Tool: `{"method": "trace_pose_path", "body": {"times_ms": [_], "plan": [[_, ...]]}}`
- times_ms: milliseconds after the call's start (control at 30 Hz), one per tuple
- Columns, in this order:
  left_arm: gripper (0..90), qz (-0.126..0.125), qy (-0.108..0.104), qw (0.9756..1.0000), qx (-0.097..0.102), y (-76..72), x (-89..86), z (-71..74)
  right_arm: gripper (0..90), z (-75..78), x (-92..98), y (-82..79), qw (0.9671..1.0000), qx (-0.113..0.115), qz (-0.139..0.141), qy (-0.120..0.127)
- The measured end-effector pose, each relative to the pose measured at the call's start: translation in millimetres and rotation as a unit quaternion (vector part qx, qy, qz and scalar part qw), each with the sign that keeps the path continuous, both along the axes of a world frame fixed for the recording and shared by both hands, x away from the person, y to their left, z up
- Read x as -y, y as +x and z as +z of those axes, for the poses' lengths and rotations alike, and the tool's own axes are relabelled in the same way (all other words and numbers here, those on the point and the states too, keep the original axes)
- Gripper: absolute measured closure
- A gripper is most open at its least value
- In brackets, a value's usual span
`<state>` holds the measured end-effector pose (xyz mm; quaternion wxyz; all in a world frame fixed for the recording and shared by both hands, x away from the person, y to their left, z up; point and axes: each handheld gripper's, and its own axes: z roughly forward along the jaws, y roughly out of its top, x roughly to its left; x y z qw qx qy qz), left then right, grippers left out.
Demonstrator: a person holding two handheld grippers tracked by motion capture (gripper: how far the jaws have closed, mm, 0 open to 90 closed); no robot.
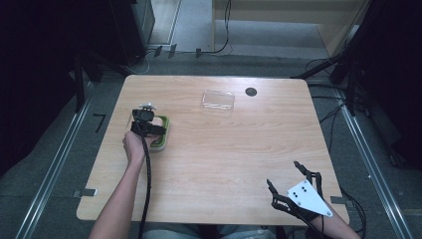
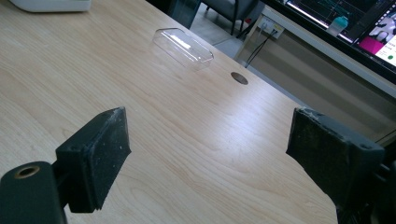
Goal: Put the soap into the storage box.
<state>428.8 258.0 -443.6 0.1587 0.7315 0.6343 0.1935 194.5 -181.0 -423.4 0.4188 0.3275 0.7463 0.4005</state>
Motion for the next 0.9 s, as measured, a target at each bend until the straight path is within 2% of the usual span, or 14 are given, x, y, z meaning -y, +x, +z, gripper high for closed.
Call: {"method": "trace_pose_path", "body": {"times_ms": [367, 900], "plan": [[33.5, 0.001, -0.005, 1.0, -0.002, 0.4, -0.8, -0.1, 13.1, 0.1, 0.3, -0.4, 1.0, 0.0, 0.0, -0.001], [31.9, -0.001, 0.004, 0.9999, -0.011, 1.8, 0.4, 1.2, 13.1, -0.1, 2.1, -1.9, 1.0, 0.001, -0.005, 0.0]]}}
